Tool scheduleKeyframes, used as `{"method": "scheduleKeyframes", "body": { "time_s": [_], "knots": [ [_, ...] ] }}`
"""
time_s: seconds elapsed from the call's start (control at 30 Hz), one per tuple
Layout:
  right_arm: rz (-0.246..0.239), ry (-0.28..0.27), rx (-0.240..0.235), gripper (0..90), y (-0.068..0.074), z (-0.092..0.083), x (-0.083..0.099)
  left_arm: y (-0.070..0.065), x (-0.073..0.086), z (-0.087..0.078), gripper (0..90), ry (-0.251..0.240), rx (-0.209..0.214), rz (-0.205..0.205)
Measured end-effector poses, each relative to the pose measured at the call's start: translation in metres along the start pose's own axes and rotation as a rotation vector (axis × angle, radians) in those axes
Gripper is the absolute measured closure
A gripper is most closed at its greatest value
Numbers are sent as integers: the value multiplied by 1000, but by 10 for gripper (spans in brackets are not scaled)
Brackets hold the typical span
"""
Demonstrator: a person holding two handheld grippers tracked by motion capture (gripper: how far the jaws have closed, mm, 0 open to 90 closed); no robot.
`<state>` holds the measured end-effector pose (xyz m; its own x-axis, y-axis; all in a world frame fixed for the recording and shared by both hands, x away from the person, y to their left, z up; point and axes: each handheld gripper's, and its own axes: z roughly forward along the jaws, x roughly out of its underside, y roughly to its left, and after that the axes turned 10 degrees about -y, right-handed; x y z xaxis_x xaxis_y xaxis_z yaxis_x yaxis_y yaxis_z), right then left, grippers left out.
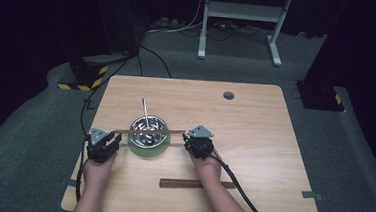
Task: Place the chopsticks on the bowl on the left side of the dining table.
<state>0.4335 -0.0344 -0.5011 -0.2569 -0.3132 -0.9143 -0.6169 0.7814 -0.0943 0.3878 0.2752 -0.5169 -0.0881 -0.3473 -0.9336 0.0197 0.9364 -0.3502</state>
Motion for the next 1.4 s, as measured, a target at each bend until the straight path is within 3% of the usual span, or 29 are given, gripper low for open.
{"method": "scheduleKeyframes", "body": {
  "time_s": [0.03, 0.13, 0.3, 0.7, 0.8, 0.87, 1.03, 1.13, 1.27, 1.4],
  "knots": [
    [15, 7, 5, 697, 1, 0, 0, 0, 0, 0, 662, 0, 0, 1],
    [-1, 6, 11, 702, 0, 1, 1, 1, 0, 0, 669, 3, 1, 11],
    [0, 7, 16, 703, -2, 3, 1, -1, 1, 1, 674, -8, -3, -12],
    [11, 10, 25, 703, -3, 4, 2, -1, 1, 1, 687, -11, -10, -15],
    [-4, 8, 20, 703, -3, 4, 2, 1, 1, 2, 692, -5, -8, 1],
    [-10, 7, 17, 703, -3, 3, 2, 0, 1, 3, 693, -19, -12, -24],
    [-13, 9, 19, 703, -2, 2, 1, 3, 0, 3, 693, -10, -9, -10],
    [-15, 9, 19, 703, -2, 2, 0, 2, 1, 3, 693, -16, -15, -25],
    [-10, 14, 19, 702, -2, 2, 0, 4, 0, 2, 688, -7, -14, -9],
    [-24, 12, 19, 701, -2, 1, 0, 3, 0, 2, 681, -19, -16, -30]
  ]
}}
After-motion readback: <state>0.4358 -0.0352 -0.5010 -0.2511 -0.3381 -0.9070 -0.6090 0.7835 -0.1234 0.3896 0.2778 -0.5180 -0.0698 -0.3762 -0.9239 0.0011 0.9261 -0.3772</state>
